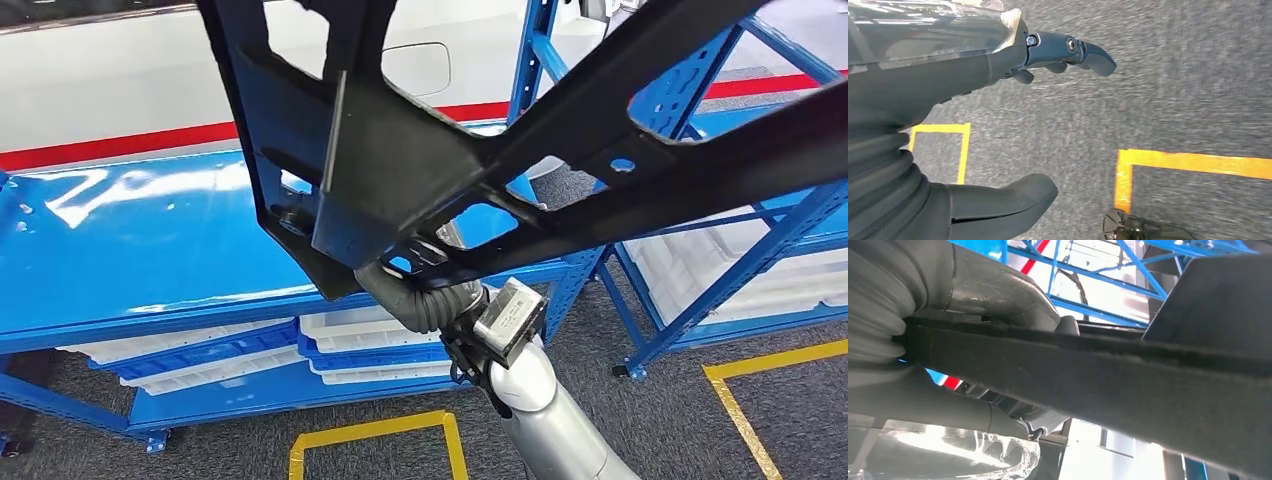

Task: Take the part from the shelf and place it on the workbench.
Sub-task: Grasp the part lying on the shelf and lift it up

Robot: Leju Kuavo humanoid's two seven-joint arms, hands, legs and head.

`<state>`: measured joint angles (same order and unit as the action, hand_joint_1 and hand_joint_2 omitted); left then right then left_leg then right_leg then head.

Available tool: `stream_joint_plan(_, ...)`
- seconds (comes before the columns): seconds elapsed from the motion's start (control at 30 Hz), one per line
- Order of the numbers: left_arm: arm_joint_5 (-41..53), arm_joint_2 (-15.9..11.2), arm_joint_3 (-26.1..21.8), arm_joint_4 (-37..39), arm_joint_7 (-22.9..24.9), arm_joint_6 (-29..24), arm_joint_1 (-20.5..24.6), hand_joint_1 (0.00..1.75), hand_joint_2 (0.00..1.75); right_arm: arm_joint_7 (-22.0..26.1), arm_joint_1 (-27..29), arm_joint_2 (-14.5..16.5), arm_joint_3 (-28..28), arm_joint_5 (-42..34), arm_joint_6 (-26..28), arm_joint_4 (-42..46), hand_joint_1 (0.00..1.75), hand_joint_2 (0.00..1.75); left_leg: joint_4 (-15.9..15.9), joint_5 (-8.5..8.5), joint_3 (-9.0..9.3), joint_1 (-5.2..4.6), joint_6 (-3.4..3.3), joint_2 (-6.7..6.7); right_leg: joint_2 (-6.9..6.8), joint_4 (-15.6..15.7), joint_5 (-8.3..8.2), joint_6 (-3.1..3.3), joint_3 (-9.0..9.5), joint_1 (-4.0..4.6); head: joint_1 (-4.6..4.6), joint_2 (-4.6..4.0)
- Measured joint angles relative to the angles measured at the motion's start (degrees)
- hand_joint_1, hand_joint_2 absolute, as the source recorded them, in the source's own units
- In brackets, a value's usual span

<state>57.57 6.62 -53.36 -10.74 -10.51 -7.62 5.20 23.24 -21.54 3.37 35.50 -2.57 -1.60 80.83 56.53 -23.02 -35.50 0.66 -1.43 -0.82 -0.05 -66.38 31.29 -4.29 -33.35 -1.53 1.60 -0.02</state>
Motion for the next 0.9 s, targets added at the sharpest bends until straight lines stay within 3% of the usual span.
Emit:
stream_joint_plan(0.03, -0.02, 0.03, -0.01, 0.00, 0.00, -0.03, 0.00, 0.00, 1.75, 0.15, -0.09, 0.04, 0.05, -0.08, -0.09, -0.06, 1.75, 1.75, 0.53, 0.45, -0.71, 0.04, 0.51, 0.03, 0.04, 3.79, -0.42, -0.06, 2.31, -0.01, -0.04, 0.00)
stream_joint_plan(0.07, -0.01, 0.11, -0.02, 0.01, 0.00, -0.05, -0.02, 0.00, 1.75, 0.30, -0.23, 0.14, 0.10, -0.19, -0.31, -0.15, 1.75, 1.75, 1.67, -0.19, -1.72, 0.22, 1.27, 0.13, 0.05, 7.32, -1.16, 0.72, 4.13, -0.09, -0.08, 0.00)
stream_joint_plan(0.13, 0.14, 0.31, -0.04, 0.04, 0.00, -0.05, -0.05, 0.00, 1.75, 0.60, -0.34, 0.38, 0.15, -0.35, -0.74, -0.44, 1.75, 1.75, 10.72, -5.71, -4.22, 0.42, 2.60, 0.40, 0.07, 8.40, -2.91, 3.34, 2.31, 0.31, -0.18, 0.00)
stream_joint_plan(0.17, 0.32, 0.42, -0.03, 0.05, 0.00, -0.03, -0.03, 0.00, 1.75, 0.72, -0.36, 0.44, 0.16, -0.37, -0.87, -0.57, 1.75, 1.75, 14.55, -8.06, -4.63, 0.56, 2.94, 0.53, 0.03, 8.35, -4.18, 4.22, 0.97, 0.36, -0.20, 0.00)
stream_joint_plan(0.2, 0.49, 0.46, -0.03, 0.05, 0.00, 0.00, 0.03, 0.00, 1.75, 0.87, -0.33, 0.43, 0.16, -0.32, -0.89, -0.67, 1.75, 1.75, 16.65, -8.84, -3.84, 0.56, 2.94, 0.61, 0.03, 8.30, -5.11, 4.28, -0.21, 0.50, -0.21, 0.00)
stream_joint_plan(0.27, 0.82, 0.51, -0.02, 0.05, 0.00, 0.09, 0.34, 0.00, 1.75, 1.19, -0.30, 0.38, 0.16, -0.08, -0.85, -0.68, 1.75, 1.75, 9.65, -6.52, 1.77, 0.55, 2.44, 0.83, 0.06, 8.29, -6.03, 3.87, -1.17, 0.53, -0.22, 0.00)
stream_joint_plan(0.33, 1.01, 0.56, 0.00, 0.05, -0.04, 0.19, 0.75, 0.00, 1.75, 1.48, -0.33, 0.37, 0.14, 0.21, -0.79, -0.67, 1.75, 1.75, 2.44, -6.68, 6.67, 0.24, 1.93, 1.23, 0.01, 8.32, -6.87, 3.14, -1.62, 0.68, -0.17, 0.00)
stream_joint_plan(0.37, 1.06, 0.60, 0.02, 0.05, -0.07, 0.23, 0.89, 0.00, 1.75, 1.55, -0.33, 0.37, 0.15, 0.28, -0.77, -0.66, 1.75, 1.75, 0.74, -7.15, 7.62, -0.02, 1.67, 1.37, -0.05, 8.37, -7.28, 2.71, -1.71, 0.68, -0.15, 0.00)
stream_joint_plan(0.43, 1.08, 0.67, 0.04, 0.05, -0.11, 0.31, 0.96, 0.00, 1.75, 1.57, -0.25, 0.30, 0.19, 0.34, -0.75, -0.67, 1.75, 1.75, 0.09, -6.61, 7.44, -0.40, 0.85, 1.26, -0.10, 8.52, -8.05, 1.83, -1.88, 0.61, -0.12, 0.00)
stream_joint_plan(0.5, 1.08, 0.78, 0.04, 0.07, -0.11, 0.33, 1.08, 0.00, 1.75, 1.61, -0.12, 0.09, 0.23, 0.35, -0.74, -0.67, 1.75, 1.75, -0.40, -5.23, 6.53, -0.36, -0.35, 0.86, -0.02, 7.31, -6.66, 1.70, -2.84, 0.65, -0.07, 0.00)
stream_joint_plan(0.53, 1.08, 0.82, 0.03, 0.07, -0.15, 0.36, 1.16, 0.00, 1.75, 1.62, -0.06, -0.04, 0.24, 0.36, -0.73, -0.68, 1.75, 1.75, -0.64, -4.34, 5.74, -0.29, -0.86, 0.67, 0.04, 5.09, -4.52, 2.02, -3.83, 0.74, -0.01, 0.00)
stream_joint_plan(0.6, 1.08, 0.88, 0.03, 0.07, -0.36, 0.50, 1.27, 0.00, 1.75, 1.63, 0.06, -0.24, 0.26, 0.44, -0.70, -0.69, 1.75, 1.75, -0.58, -2.79, 3.83, -0.46, -1.37, 0.52, 0.08, -2.09, 0.64, 2.76, -6.05, 0.79, 0.10, 0.00)
stream_joint_plan(0.63, 1.09, 0.97, 0.03, 0.07, -0.49, 0.59, 1.25, 0.00, 1.75, 1.63, 0.19, -0.31, 0.26, 0.53, -0.68, -0.72, 1.75, 1.75, -0.55, -2.04, 2.78, -0.57, -1.41, 0.46, 0.08, -5.75, 2.24, 2.72, -6.68, 0.79, 0.10, 0.00)
stream_joint_plan(0.67, 1.11, 1.08, 0.03, 0.07, -0.57, 0.67, 1.24, 0.00, 1.75, 1.63, 0.31, -0.36, 0.26, 0.68, -0.67, -0.78, 1.75, 1.75, -0.50, -1.32, 1.80, -0.66, -1.42, 0.40, 0.07, -8.01, 2.60, 2.38, -6.61, 0.80, 0.10, 0.00)
stream_joint_plan(0.7, 1.15, 1.22, 0.03, 0.07, -0.63, 0.70, 1.24, 0.00, 1.75, 1.63, 0.43, -0.39, 0.26, 0.87, -0.67, -0.88, 1.75, 1.75, -0.46, -0.63, 0.86, -0.71, -1.37, 0.34, 0.07, -8.49, 1.94, 1.85, -5.69, 0.81, 0.09, 0.00)
stream_joint_plan(0.77, 1.22, 1.49, 0.03, 0.07, -0.74, 0.73, 1.25, 0.00, 1.75, 1.65, 0.53, -0.38, 0.26, 1.27, -0.67, -1.05, 1.75, 1.75, -0.33, 0.72, -0.78, -0.78, -1.16, 0.32, 0.07, -3.29, -0.50, 1.11, -0.81, 0.89, 0.09, 0.00)
stream_joint_plan(0.83, 1.29, 1.78, 0.03, 0.07, -0.88, 0.73, 1.25, 0.00, 1.75, 1.73, 0.54, -0.30, 0.26, 1.54, -0.64, -1.10, 1.75, 1.75, -0.11, 1.92, -1.91, -0.99, -0.73, 0.36, 0.06, 6.15, -0.66, 1.58, 5.96, 1.21, 0.07, 0.00)
stream_joint_plan(0.9, 1.45, 1.97, 0.03, 0.07, -1.02, 0.73, 1.24, 0.00, 1.75, 1.97, 0.63, -0.22, 0.25, 1.85, -0.52, -1.14, 1.75, 1.75, -0.16, 3.13, -2.39, -1.08, -0.17, 0.34, 0.12, 11.49, 0.38, 2.36, 9.01, 1.58, 0.03, 0.00)
